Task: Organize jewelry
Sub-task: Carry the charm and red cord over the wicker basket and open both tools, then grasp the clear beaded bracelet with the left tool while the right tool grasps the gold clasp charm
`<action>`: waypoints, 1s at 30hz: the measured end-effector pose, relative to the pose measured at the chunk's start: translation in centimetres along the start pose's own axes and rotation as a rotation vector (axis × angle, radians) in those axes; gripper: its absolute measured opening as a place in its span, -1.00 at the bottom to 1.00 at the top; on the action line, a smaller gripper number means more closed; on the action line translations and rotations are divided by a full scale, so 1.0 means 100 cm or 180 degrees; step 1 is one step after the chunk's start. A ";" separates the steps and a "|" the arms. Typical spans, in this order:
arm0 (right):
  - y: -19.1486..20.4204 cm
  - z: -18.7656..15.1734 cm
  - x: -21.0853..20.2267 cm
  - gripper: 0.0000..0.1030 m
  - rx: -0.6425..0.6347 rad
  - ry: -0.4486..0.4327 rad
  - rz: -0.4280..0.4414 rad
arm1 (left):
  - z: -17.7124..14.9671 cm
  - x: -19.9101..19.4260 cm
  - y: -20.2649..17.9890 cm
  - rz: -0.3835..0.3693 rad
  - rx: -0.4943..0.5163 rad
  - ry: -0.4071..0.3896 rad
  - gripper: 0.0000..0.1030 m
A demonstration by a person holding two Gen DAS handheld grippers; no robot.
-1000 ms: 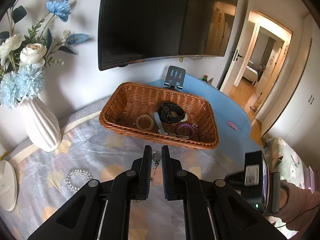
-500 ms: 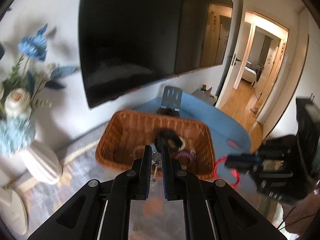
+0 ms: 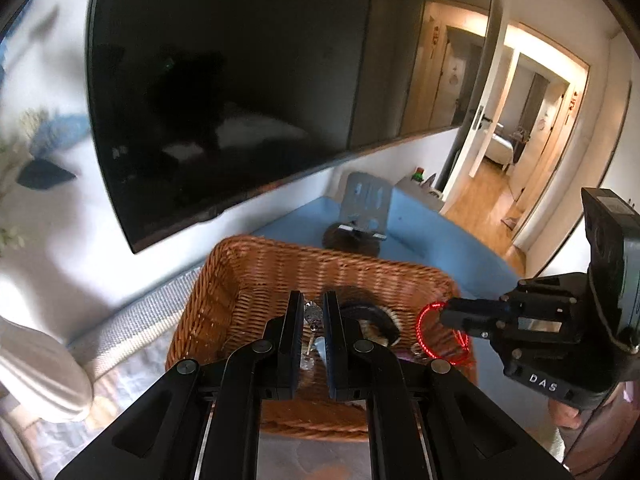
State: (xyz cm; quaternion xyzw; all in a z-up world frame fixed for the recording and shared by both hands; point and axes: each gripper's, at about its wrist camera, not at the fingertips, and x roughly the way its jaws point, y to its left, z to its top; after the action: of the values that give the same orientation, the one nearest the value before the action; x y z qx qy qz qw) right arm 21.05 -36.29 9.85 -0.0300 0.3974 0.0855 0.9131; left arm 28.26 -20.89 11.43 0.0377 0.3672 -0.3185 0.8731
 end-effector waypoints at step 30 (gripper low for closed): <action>0.065 -0.036 -0.079 -0.25 -0.0190 -0.0376 -0.0055 | -0.075 -0.143 0.002 0.0434 -0.0139 -0.0328 0.00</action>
State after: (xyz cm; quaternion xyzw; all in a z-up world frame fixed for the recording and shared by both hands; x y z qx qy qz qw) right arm 11.97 -31.35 13.28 -0.0555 0.3398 0.0911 0.9344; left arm 16.19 -10.94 15.48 0.0271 0.3252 -0.2517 0.9111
